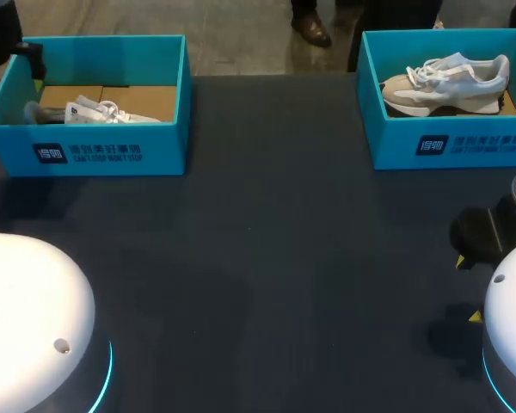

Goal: Take the shoe out of the shoebox, open the shoe tongue, remove and reinsert the insole, then place the shoe into the shoebox

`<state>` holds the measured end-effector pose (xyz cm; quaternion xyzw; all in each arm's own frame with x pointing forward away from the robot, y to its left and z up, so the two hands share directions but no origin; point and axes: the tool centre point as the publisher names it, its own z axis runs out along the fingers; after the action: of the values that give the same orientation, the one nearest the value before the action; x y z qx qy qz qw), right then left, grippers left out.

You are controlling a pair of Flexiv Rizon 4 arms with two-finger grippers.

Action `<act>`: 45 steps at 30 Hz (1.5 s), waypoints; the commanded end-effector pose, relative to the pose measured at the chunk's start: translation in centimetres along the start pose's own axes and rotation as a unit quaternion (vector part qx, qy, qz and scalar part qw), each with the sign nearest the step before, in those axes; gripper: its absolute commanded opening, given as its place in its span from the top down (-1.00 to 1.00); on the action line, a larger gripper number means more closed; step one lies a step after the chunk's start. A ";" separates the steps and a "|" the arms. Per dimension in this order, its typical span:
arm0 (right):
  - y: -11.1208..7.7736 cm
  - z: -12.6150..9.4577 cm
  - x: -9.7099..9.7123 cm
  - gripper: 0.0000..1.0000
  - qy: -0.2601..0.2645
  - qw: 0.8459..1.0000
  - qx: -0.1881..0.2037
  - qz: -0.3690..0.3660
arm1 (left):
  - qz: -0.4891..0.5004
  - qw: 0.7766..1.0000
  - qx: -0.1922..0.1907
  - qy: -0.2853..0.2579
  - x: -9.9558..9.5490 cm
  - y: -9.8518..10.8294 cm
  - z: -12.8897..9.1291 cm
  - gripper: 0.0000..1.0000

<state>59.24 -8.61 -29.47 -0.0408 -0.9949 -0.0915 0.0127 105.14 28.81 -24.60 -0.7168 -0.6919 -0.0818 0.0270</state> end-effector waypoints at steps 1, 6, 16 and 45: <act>0.0 0.1 0.3 -1.00 -0.003 1.000 0.001 0.000 | 0.000 1.000 -0.002 -0.002 0.1 -1.1 -1.3 -1.00; 0.0 0.1 0.3 -1.00 -0.003 1.000 0.001 0.000 | -0.002 1.000 0.002 -0.005 0.2 -1.5 -2.0 -1.00; 0.0 0.1 0.3 -1.00 -0.003 1.000 0.001 0.000 | -0.007 1.000 0.008 -0.011 0.1 -2.4 -3.0 -1.00; 0.0 0.1 0.3 -1.00 -0.003 1.000 0.001 0.000 | -0.026 0.998 0.037 -0.046 -0.9 -5.7 -6.5 -1.00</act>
<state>59.24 -8.61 -29.47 -0.0408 -0.9949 -0.0915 0.0127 98.67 27.11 -18.84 -0.7001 -0.7133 -0.0251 0.0176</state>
